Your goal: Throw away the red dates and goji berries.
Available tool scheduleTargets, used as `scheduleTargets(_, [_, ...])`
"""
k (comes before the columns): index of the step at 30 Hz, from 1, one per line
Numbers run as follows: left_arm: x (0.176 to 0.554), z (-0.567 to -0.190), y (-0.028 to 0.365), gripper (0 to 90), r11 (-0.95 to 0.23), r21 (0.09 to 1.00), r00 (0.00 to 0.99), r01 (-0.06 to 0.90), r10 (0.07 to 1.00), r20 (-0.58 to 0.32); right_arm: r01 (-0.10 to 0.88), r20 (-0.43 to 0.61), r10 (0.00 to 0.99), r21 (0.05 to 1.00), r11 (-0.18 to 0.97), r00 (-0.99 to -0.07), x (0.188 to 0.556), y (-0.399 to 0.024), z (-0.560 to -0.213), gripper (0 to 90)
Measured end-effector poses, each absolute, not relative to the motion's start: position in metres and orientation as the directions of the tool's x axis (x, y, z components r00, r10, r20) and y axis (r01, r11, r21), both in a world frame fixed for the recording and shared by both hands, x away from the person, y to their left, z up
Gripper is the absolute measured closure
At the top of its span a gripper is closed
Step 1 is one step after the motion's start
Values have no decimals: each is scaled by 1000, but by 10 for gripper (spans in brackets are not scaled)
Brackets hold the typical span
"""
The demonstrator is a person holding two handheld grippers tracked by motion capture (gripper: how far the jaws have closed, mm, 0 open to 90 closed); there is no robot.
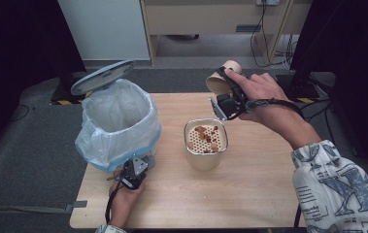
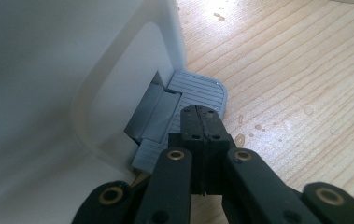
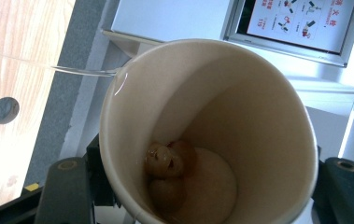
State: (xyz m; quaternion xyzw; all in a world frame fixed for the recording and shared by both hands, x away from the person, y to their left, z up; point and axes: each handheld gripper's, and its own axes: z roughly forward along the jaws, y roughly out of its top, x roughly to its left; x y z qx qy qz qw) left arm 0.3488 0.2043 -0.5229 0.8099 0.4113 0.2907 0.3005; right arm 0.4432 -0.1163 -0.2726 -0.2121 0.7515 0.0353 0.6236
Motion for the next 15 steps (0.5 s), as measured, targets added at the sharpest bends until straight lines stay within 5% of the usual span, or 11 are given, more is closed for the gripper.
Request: scheduleTargets(15, [349,-523,204,894,-480,726,492,492,841,222,-354,-946,-297,-237,905,-126,442,-114,-276,341])
